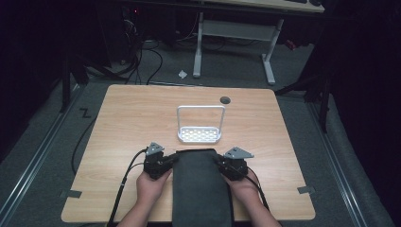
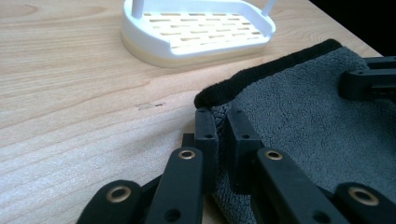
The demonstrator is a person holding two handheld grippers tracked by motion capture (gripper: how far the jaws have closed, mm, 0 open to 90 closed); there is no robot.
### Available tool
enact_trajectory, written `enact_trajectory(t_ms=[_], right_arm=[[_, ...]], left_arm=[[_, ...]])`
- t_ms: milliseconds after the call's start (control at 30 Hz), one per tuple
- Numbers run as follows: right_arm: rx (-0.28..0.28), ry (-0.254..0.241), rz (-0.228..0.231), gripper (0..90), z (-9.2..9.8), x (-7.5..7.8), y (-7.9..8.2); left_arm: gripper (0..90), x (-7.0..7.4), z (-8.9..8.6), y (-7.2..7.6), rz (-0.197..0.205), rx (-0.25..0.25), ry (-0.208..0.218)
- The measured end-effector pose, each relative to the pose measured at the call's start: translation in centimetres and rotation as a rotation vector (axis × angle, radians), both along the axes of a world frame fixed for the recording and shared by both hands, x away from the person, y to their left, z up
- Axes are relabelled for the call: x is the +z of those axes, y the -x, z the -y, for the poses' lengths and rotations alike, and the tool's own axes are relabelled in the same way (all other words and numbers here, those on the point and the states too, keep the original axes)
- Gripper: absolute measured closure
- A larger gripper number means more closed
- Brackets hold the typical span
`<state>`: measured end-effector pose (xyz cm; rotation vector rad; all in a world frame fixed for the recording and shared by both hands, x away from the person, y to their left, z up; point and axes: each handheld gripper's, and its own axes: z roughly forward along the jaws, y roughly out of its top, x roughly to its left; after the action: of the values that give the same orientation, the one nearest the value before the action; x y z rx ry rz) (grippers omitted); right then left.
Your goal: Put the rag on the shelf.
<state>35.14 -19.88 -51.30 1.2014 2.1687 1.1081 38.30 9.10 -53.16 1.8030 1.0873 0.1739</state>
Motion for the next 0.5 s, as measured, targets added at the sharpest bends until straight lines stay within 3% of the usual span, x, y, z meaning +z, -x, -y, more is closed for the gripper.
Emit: enact_trajectory(t_ms=[200, 267, 500], right_arm=[[0.005, -0.029, 0.037, 79.6, -0.3, 0.9, 0.4], [0.019, -0.02, 0.073, 79.6, -0.5, 1.3, 0.5], [0.019, -0.055, 0.094, 79.6, -0.3, 2.4, 0.9]], left_arm=[[85.0, 1.5, -0.3, 1.0, 0.074, 0.016, 0.03], [85.0, 2.0, -0.3, 1.2, 0.102, 0.017, 0.032], [85.1, 3.1, -0.4, 1.5, 0.128, 0.026, 0.049]])
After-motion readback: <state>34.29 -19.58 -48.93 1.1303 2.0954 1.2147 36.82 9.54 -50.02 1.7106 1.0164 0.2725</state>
